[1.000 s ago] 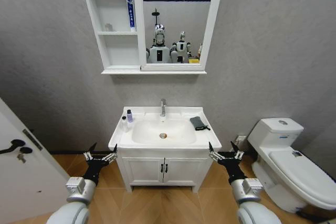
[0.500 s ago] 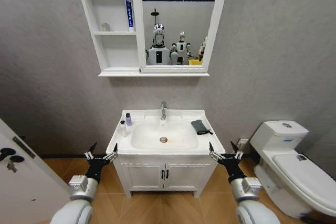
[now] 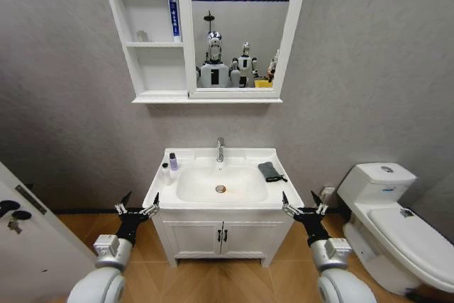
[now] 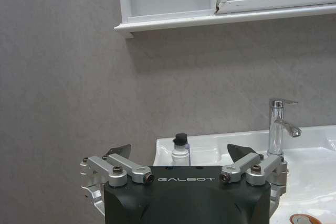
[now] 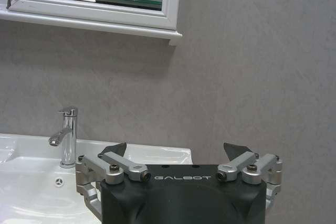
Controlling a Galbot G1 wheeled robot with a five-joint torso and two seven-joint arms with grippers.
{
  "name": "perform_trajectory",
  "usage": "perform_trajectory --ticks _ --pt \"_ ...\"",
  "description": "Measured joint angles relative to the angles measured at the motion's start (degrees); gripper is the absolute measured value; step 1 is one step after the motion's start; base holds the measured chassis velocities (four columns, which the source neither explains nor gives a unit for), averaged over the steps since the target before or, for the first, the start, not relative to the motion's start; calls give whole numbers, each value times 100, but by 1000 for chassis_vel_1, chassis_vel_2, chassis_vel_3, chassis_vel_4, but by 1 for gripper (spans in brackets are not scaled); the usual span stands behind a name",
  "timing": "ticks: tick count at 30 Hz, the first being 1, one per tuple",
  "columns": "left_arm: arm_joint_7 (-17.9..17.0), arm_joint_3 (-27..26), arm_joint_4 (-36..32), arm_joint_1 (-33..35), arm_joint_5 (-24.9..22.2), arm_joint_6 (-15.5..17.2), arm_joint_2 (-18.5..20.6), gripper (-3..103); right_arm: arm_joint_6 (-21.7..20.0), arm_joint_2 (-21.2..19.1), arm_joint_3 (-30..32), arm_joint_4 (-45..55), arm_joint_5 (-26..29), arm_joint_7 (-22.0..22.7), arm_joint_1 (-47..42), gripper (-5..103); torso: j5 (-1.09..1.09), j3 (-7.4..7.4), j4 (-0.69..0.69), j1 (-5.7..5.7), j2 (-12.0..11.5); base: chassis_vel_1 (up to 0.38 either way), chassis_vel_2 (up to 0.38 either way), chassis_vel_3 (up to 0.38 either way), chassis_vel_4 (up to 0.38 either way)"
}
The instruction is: Move facial cleanser and shampoo from washbasin to cabinet, then wipe washbasin with towel.
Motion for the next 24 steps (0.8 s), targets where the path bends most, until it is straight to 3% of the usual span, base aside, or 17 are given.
perform_trajectory --ticks 13,17,20,24 --pt "8 6 74 -9 -4 -1 -8 100 162 -11 -16 -141 10 -11 61 100 -1 1 1 3 -2 -133 128 132 -128" --pt "50 74 214 -50 2 -1 17 100 194 -34 -18 -213 36 -11 113 100 1 3 3 10 -5 -114 131 132 -60" --pt "78 206 389 -156 3 12 70 100 186 -65 -17 -279 47 -7 182 100 0 2 -4 6 -4 -51 57 9 6" --pt "43 425 758 -385 -65 101 130 100 139 -124 -8 -367 77 5 313 100 0 -1 1 -3 0 33 -19 -25 7"
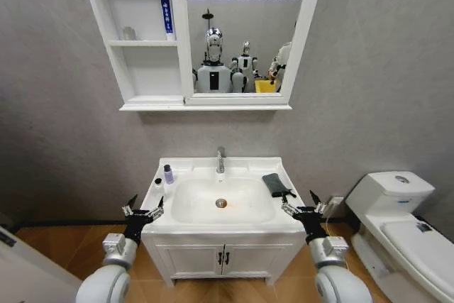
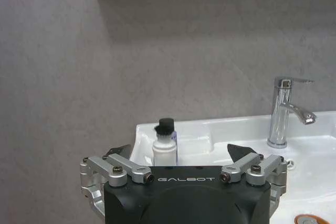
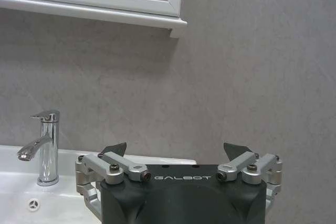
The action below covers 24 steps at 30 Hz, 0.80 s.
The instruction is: Move facial cleanser and shampoo from washbasin to cabinet, then wipe washbasin with towel.
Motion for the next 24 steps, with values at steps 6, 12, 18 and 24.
perform_trajectory --ticks 6,12,18,24 --pt "-56 193 484 -302 81 10 20 100 -41 -20 3 -61 40 58 154 100 0 0 0 0 0 49 -19 -19 34" --pt "-199 482 1112 -824 149 -23 22 100 -87 -43 39 -88 126 114 286 100 0 2 -2 5 -1 0 0 0 0" --pt "-325 506 1479 -1176 143 -73 -75 100 -73 -52 66 -186 138 117 312 100 1 1 -1 5 -1 0 0 0 0" --pt "-331 501 1837 -1571 143 -94 -25 100 -72 -37 58 -199 139 125 352 100 0 2 -1 5 -1 0 0 0 0"
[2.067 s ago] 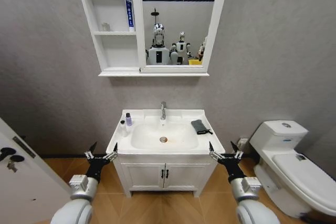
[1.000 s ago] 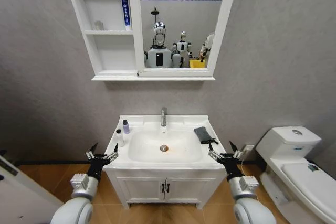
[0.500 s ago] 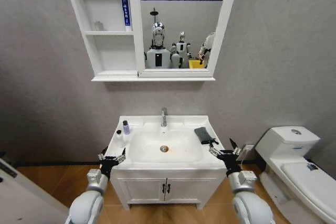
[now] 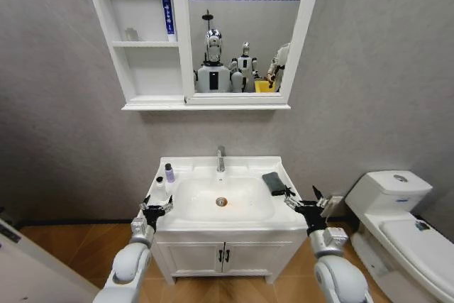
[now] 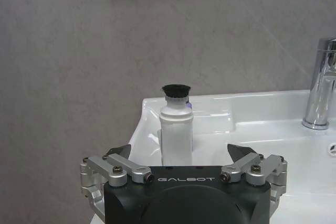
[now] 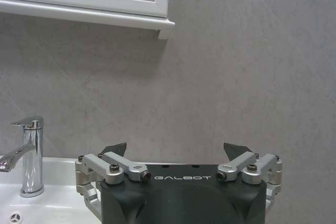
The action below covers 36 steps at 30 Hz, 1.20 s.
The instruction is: Move facial cleanser and shampoo from washbasin to cabinet, then wipe washbasin with towel.
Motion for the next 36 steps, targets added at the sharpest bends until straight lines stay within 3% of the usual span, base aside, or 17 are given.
perform_trajectory --ticks 10,20,25,32,36 --pt "-49 71 540 -677 -75 108 145 100 -54 -65 18 -96 32 39 122 100 0 0 -1 0 0 0 0 0 0" --pt "-121 114 619 -749 -160 151 167 103 -59 -68 14 -136 27 67 132 100 0 0 0 0 0 0 0 0 0" --pt "-120 164 641 -769 -168 171 149 90 -62 -62 4 -151 18 77 152 100 0 0 0 -1 0 0 0 0 0" --pt "-89 195 672 -789 -193 160 157 58 -76 -53 -14 -185 5 90 182 100 0 0 0 -1 0 0 0 0 0" --pt "-87 186 670 -770 -198 156 163 47 -78 -42 -30 -193 -4 90 180 100 0 0 0 -1 0 0 0 0 0"
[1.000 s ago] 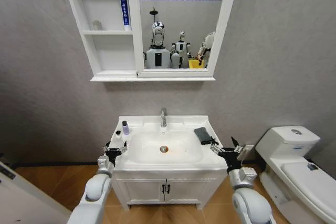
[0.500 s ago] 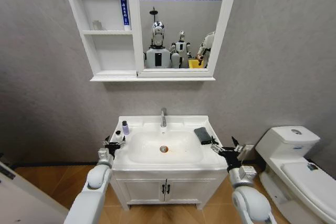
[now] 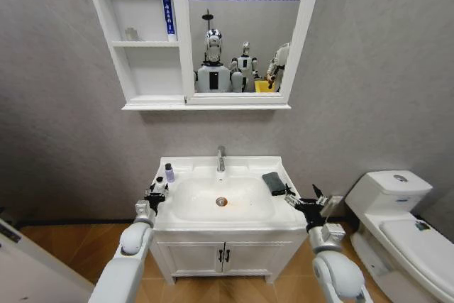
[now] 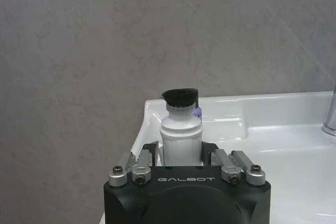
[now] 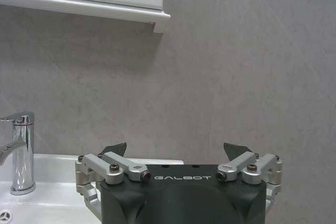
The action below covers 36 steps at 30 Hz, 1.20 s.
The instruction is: Move facial cleanser and shampoo from washbasin to cabinet, then wipe washbasin with towel.
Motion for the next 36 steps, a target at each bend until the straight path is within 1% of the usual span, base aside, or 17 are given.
perform_trajectory --ticks 3,7,9,11,14,15,18,19,21,22,24,25,29,32,33,35,36 --pt "2 -7 -32 27 -8 -23 3 33 -2 15 -28 -2 -29 1 -5 100 0 0 0 0 0 0 0 0 0" --pt "-74 -10 -228 115 -84 -38 45 32 -12 17 -35 -29 -67 16 -3 100 -2 0 0 0 0 0 0 0 0" --pt "-262 -25 -714 248 -260 15 203 32 -13 16 -44 -77 -106 17 -1 100 -2 0 0 0 0 0 0 0 0" --pt "-360 -41 -963 299 -386 104 334 32 -13 17 -56 -97 -120 15 2 100 1 0 0 0 0 0 0 0 0" --pt "-778 -95 -1682 286 -1189 632 938 32 -6 74 -118 -138 -201 1 8 100 -1 -1 2 0 0 0 0 0 0" --pt "-778 -95 -1682 286 -1189 632 938 32 -6 74 -118 -138 -201 1 8 100 -1 -1 2 0 0 0 0 0 0" --pt "-1314 -136 -2090 -102 -2071 1382 1638 32 33 155 -178 -149 -282 -31 -41 100 -2 0 0 0 0 0 0 0 0" --pt "-1314 -136 -2090 -102 -2071 1382 1638 32 33 155 -178 -149 -282 -31 -41 100 -2 0 0 0 0 0 0 0 0" --pt "-1645 -159 -2291 -463 -2802 1849 2196 32 74 176 -187 -173 -318 -60 -78 100 0 0 -2 0 0 0 0 0 0" --pt "-1645 -159 -2291 -463 -2802 1849 2196 32 74 176 -187 -173 -318 -60 -78 100 0 0 -2 0 0 0 0 0 0" --pt "-1822 -166 -2382 -876 -3417 2171 2700 32 83 184 -187 -183 -321 -71 -86 100 -1 0 2 0 0 0 0 0 0" --pt "-1822 -166 -2382 -876 -3417 2171 2700 32 83 184 -187 -183 -321 -71 -86 100 -1 0 2 0 0 0 0 0 0" --pt "-2068 47 -2362 -1541 -4026 2451 3135 32 83 203 -186 -211 -321 -75 -54 100 0 0 0 0 0 0 0 0 0" --pt "-2399 556 -2238 -2636 -4777 2694 3476 32 65 205 -206 -224 -319 -75 -10 100 0 0 0 0 0 0 0 0 0" --pt "-2399 556 -2238 -2636 -4777 2694 3476 32 65 205 -206 -224 -319 -75 -10 100 0 0 0 0 0 0 0 0 0" --pt "-2482 982 -1996 -3419 -5020 2761 3557 32 49 185 -198 -221 -304 -70 8 100 0 0 0 0 0 0 0 0 0" --pt "-2482 982 -1996 -3419 -5020 2761 3557 32 49 185 -198 -221 -304 -70 8 100 0 0 0 0 0 0 0 0 0"
